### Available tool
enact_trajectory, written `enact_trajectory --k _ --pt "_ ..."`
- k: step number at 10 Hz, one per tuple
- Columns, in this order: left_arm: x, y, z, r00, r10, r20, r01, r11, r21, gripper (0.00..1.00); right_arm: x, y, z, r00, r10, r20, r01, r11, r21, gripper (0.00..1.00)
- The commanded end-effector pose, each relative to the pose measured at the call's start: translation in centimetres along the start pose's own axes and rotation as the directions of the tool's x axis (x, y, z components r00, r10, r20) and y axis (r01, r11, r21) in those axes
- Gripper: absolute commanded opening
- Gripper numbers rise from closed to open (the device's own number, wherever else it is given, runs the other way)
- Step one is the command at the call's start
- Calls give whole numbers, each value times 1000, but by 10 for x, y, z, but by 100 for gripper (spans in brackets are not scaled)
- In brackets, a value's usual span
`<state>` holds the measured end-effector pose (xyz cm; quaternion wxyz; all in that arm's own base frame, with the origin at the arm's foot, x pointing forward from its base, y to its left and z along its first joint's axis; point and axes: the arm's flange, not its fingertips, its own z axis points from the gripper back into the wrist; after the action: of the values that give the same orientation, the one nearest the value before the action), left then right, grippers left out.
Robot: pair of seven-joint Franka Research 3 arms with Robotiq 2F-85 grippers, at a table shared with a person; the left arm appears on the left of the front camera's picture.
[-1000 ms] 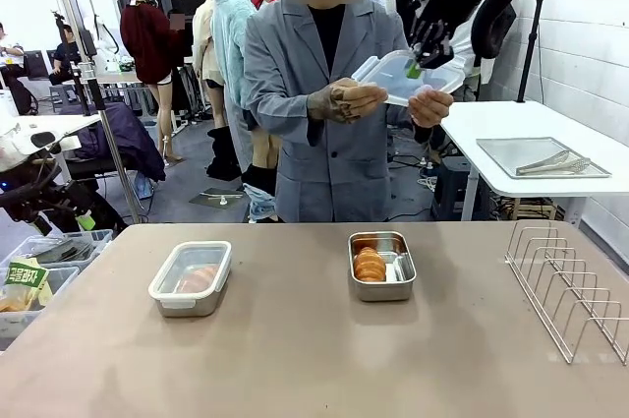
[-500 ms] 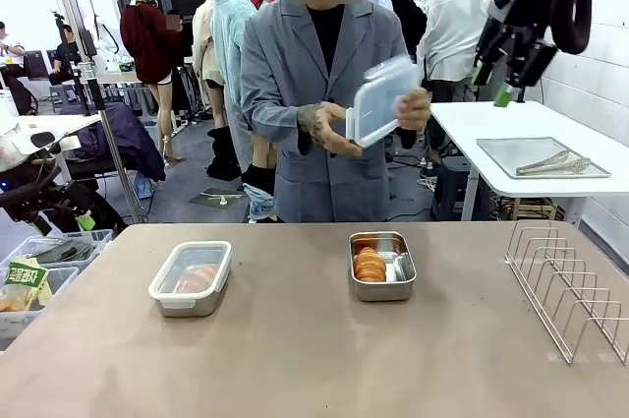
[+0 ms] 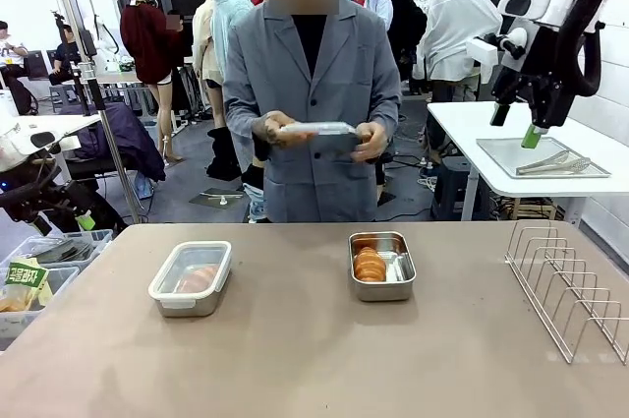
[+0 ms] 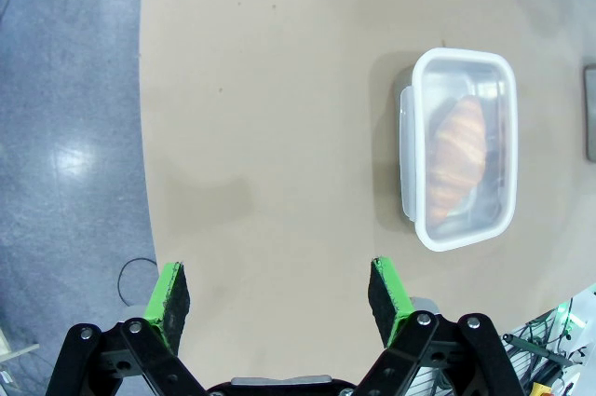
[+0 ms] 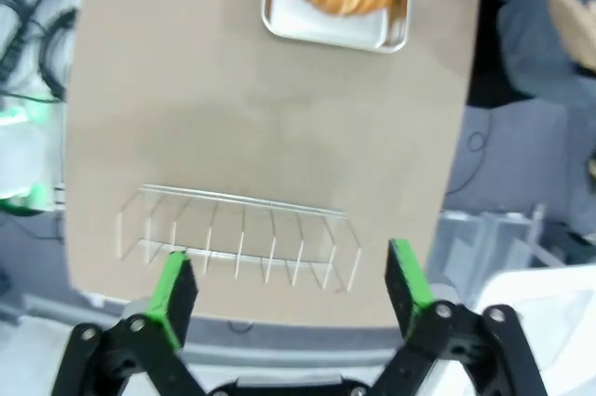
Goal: Place the bread in airtight containers.
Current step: Release when the human grabs the Airtight Container lid.
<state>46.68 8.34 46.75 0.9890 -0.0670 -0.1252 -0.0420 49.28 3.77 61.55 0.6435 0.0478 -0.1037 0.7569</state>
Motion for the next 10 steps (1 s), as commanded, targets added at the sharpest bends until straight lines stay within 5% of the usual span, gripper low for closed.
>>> enact_trajectory --k 1,2,3,10 --pt "-1 0 1 1000 6 -6 -6 1000 23 100 -5 14 -6 1000 -12 -8 12 999 -47 100" --pt "-1 0 1 1000 6 -6 -6 1000 23 100 -1 20 -9 997 -29 -67 23 995 -95 100" --pt "-1 0 1 1000 6 -6 -6 1000 23 100 -6 2 -2 1000 -12 -1 12 1000 -7 100" --pt "-1 0 1 1000 6 -6 -6 1000 23 100 -6 2 -2 1000 -12 -1 12 1000 -7 100"
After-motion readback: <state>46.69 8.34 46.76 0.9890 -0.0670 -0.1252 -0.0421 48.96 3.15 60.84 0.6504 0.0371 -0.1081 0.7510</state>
